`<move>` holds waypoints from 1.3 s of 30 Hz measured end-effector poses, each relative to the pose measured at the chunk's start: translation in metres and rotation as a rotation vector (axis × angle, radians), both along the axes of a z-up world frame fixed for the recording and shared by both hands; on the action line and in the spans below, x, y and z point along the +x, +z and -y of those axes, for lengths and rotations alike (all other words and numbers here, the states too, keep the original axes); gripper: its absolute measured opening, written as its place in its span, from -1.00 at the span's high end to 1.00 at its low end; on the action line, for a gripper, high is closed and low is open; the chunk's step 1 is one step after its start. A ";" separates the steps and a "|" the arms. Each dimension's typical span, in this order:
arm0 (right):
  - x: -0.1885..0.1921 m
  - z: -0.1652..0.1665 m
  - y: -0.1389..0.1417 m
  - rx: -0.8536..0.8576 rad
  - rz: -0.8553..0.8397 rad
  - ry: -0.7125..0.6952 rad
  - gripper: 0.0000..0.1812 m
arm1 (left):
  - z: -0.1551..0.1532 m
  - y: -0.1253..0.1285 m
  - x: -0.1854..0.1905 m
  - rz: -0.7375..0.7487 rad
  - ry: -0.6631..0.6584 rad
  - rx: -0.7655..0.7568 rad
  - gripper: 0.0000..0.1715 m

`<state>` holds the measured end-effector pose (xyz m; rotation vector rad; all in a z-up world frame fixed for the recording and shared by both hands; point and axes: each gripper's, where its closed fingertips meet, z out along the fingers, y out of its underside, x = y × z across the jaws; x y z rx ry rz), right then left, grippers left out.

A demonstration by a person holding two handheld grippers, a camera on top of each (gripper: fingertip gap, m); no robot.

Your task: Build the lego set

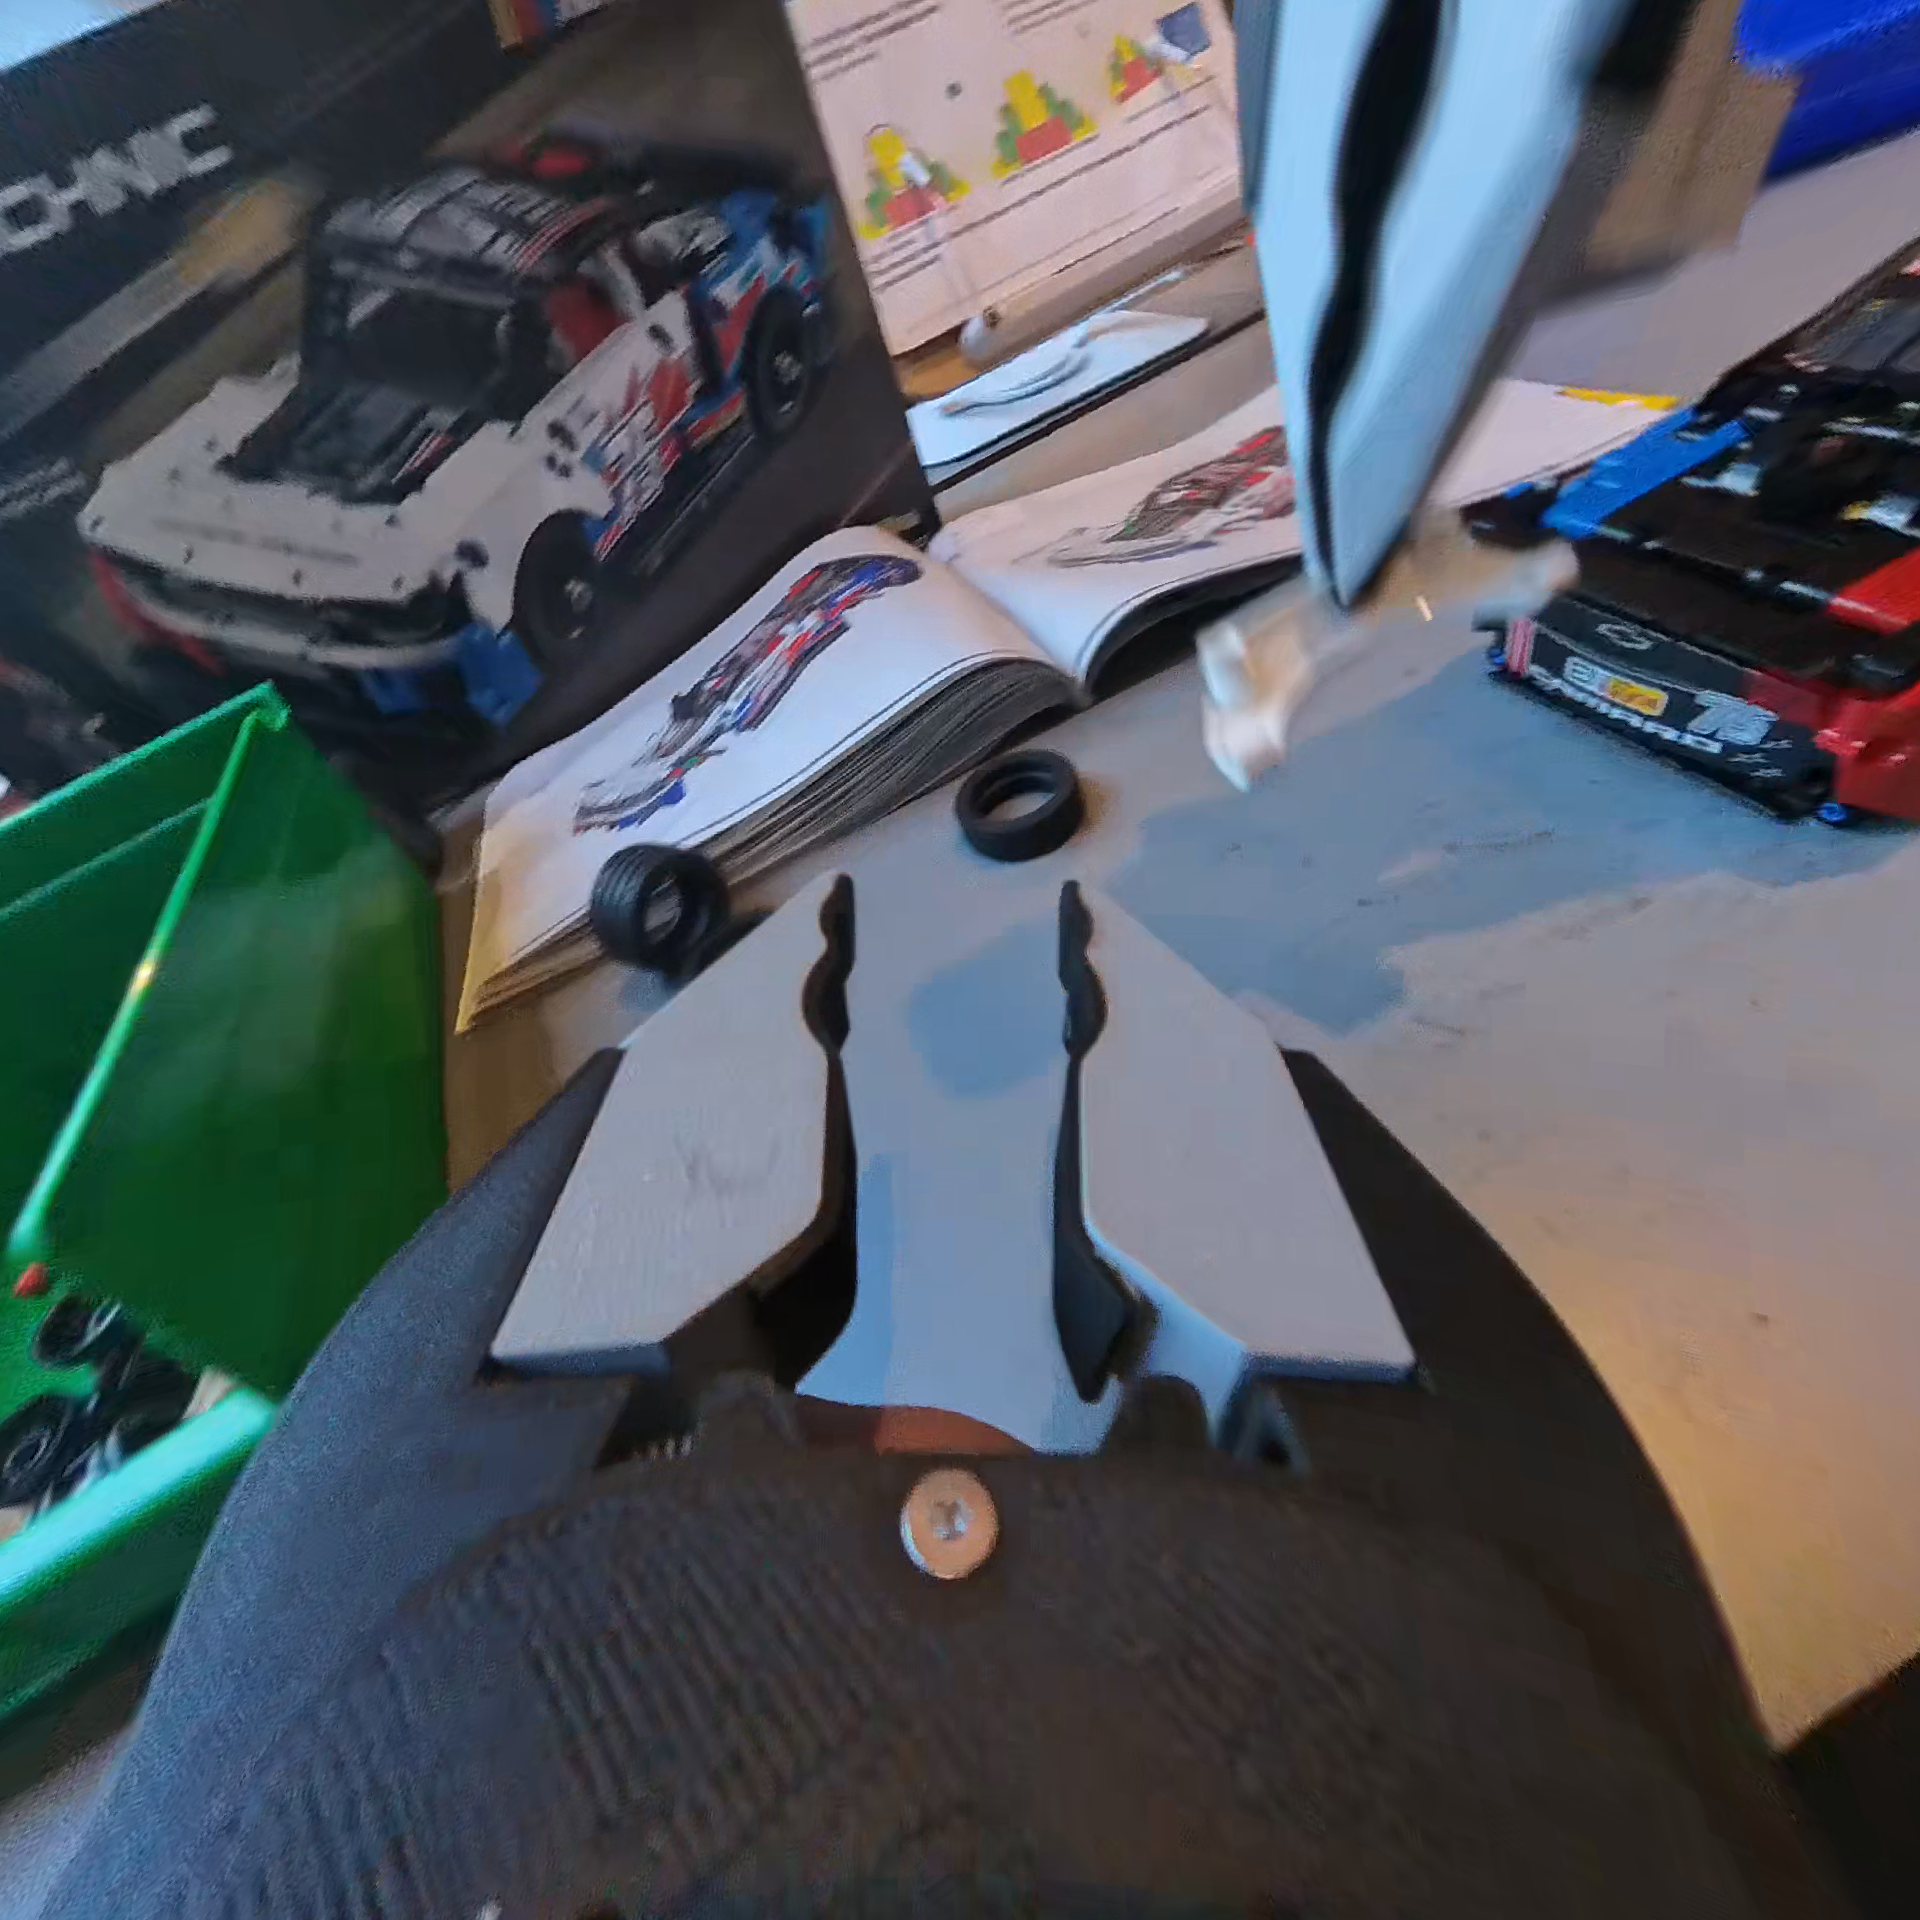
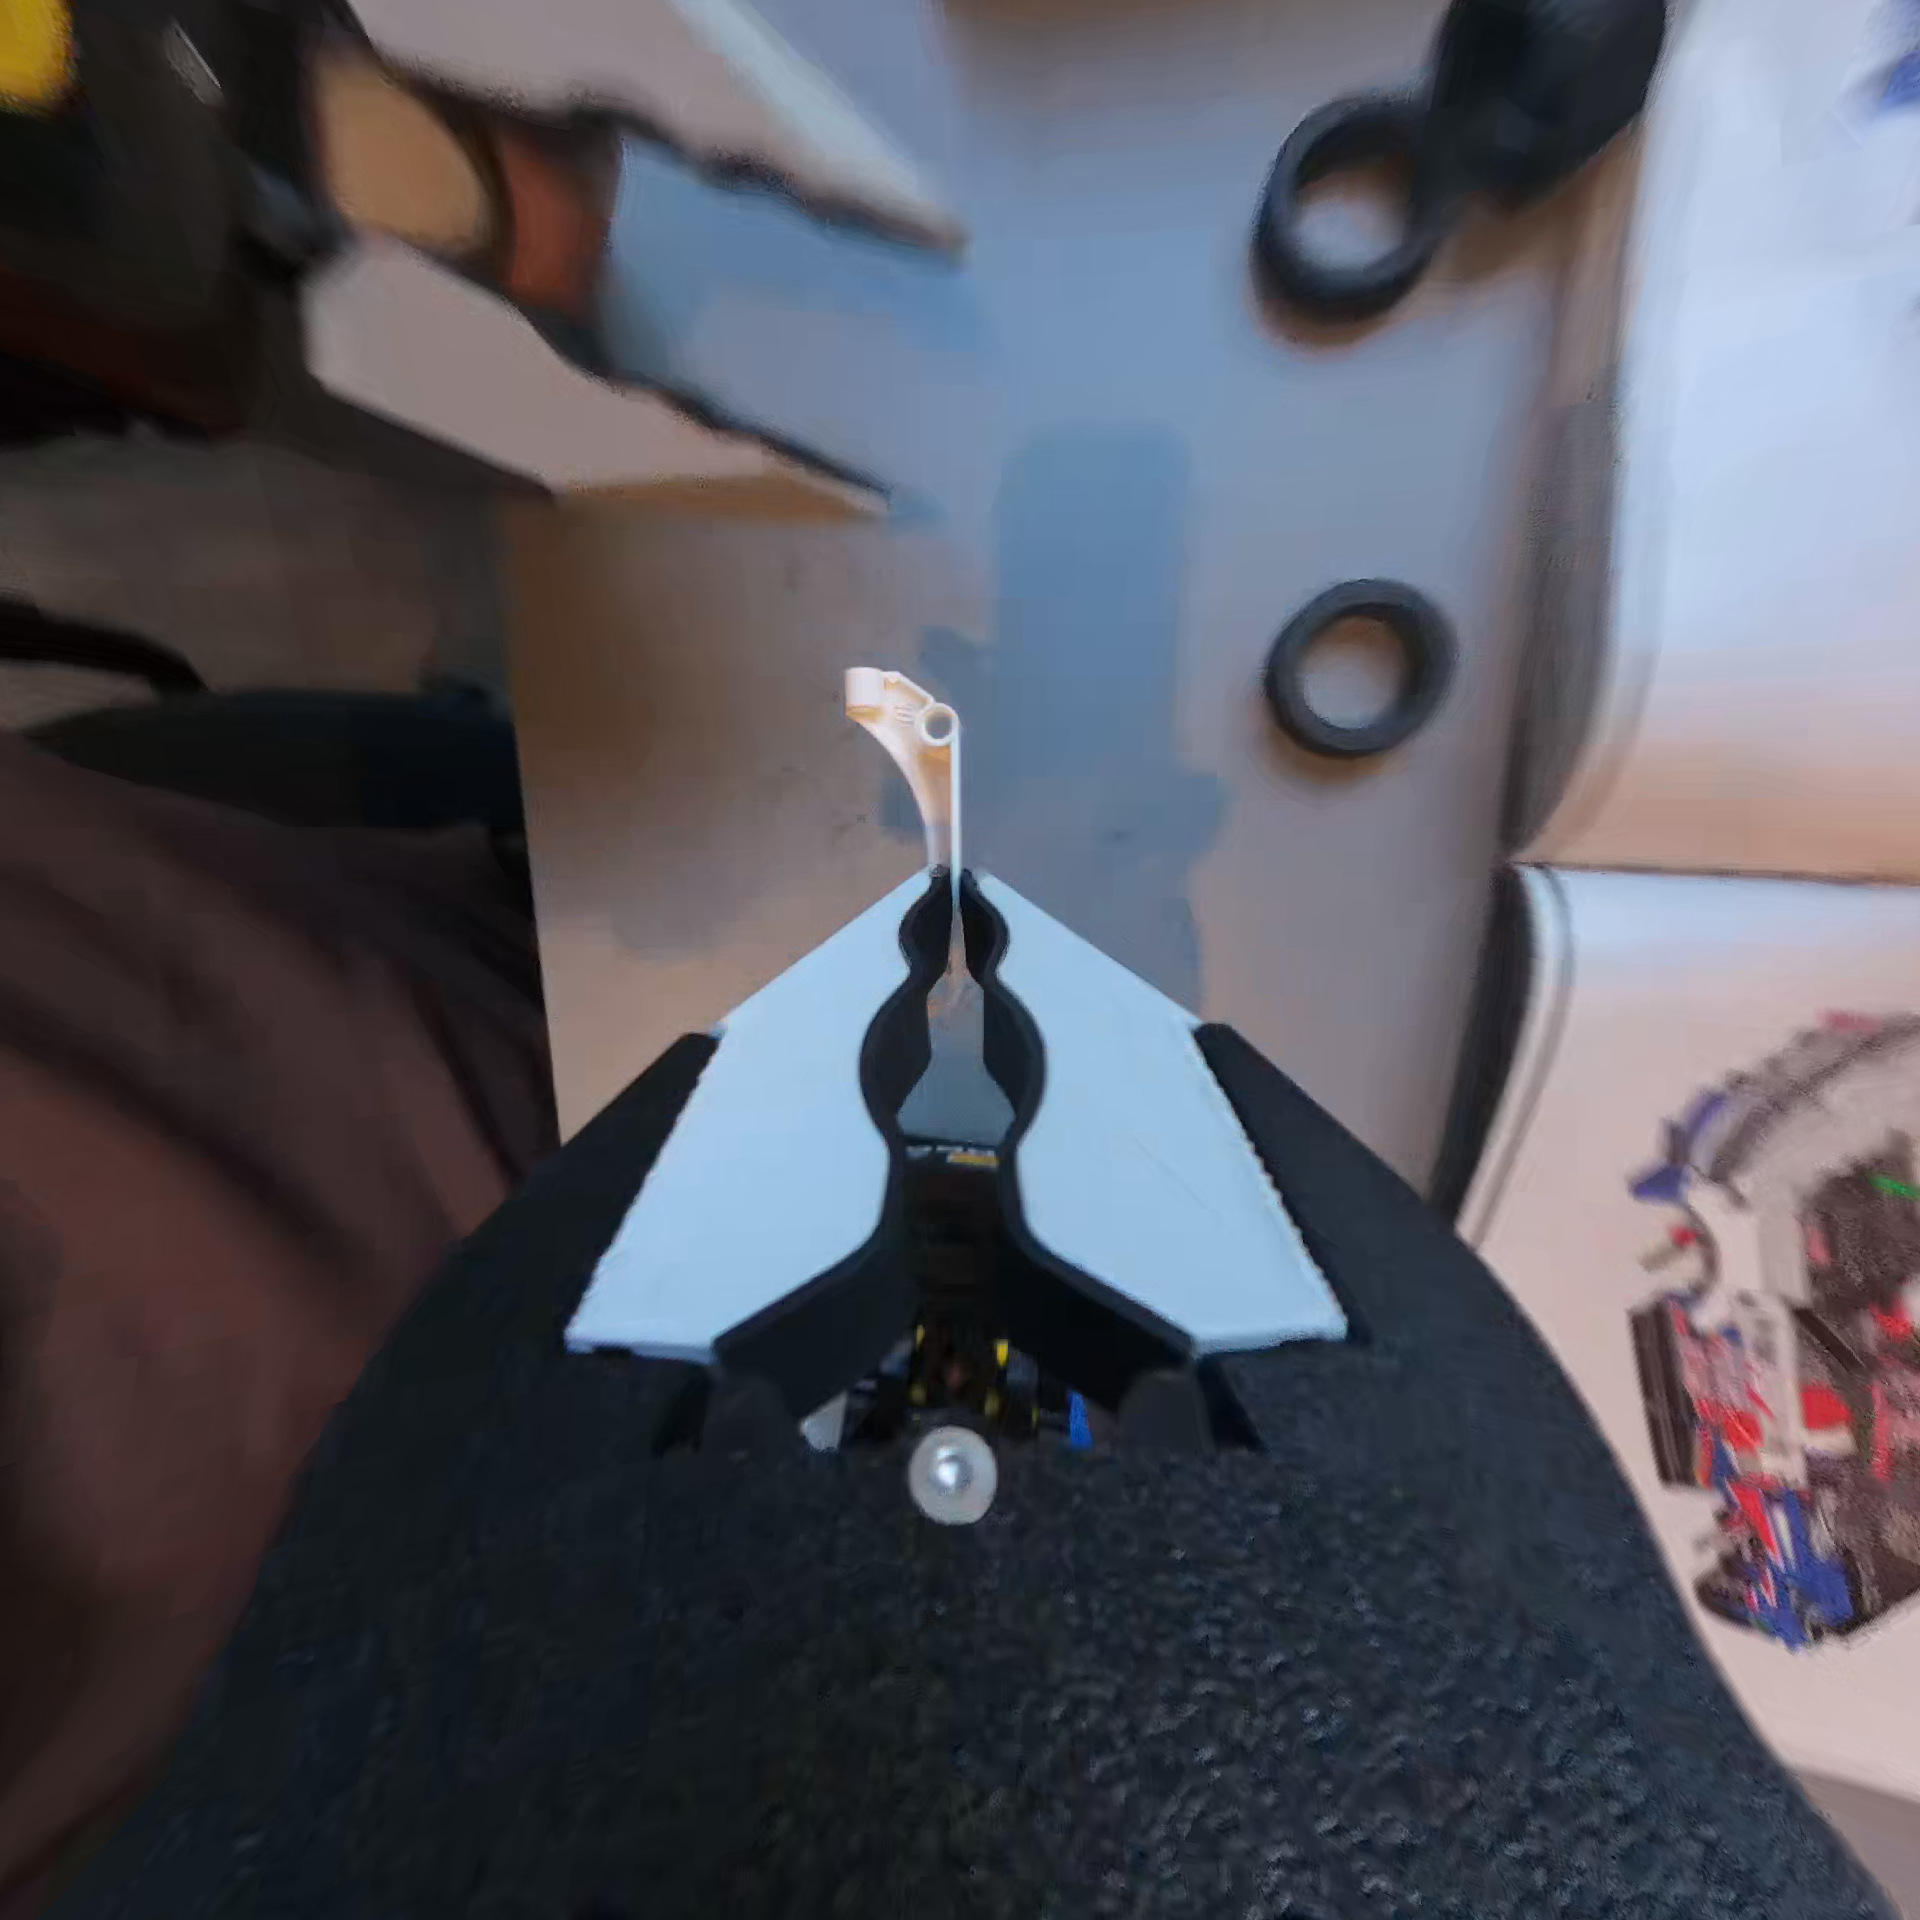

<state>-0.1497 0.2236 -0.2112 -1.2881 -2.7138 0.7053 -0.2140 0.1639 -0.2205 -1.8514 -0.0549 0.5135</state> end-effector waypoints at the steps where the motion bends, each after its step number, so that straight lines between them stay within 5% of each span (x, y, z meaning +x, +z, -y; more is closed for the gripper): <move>1: -0.002 0.004 -0.017 0.028 0.056 0.030 0.98 | 0.009 0.002 -0.006 0.013 0.012 0.017 0.55; 5: -0.005 0.003 -0.073 0.148 0.195 0.114 0.98 | 0.048 0.027 -0.034 0.003 0.096 0.150 0.66; 9: 0.004 -0.002 -0.087 0.143 0.251 0.110 0.84 | 0.054 0.021 -0.047 0.025 0.119 0.178 0.65; 12: 0.006 -0.014 -0.067 0.139 0.191 0.063 0.79 | 0.050 0.031 -0.051 0.023 0.115 0.254 0.70; 15: 0.016 -0.038 -0.009 0.049 0.022 -0.057 0.80 | 0.047 0.024 -0.061 0.083 0.139 0.225 0.69; 19: 0.057 -0.117 0.067 -0.033 -0.319 -0.359 0.80 | 0.035 0.010 -0.054 0.066 0.090 0.113 0.69; 22: 0.111 -0.165 0.097 -0.145 -0.531 -0.562 0.80 | 0.026 0.003 -0.051 0.026 0.069 0.052 0.73; 27: 0.184 -0.210 0.099 -0.183 -0.783 -0.741 0.80 | 0.021 -0.006 -0.054 0.033 0.083 -0.010 0.73; 34: 0.229 -0.261 0.074 -0.073 -0.964 -0.913 0.79 | 0.036 -0.004 -0.052 0.097 0.127 0.022 0.63; 39: 0.245 -0.287 0.077 0.007 -0.935 -1.044 0.77 | 0.104 0.015 -0.086 0.108 0.252 0.056 0.61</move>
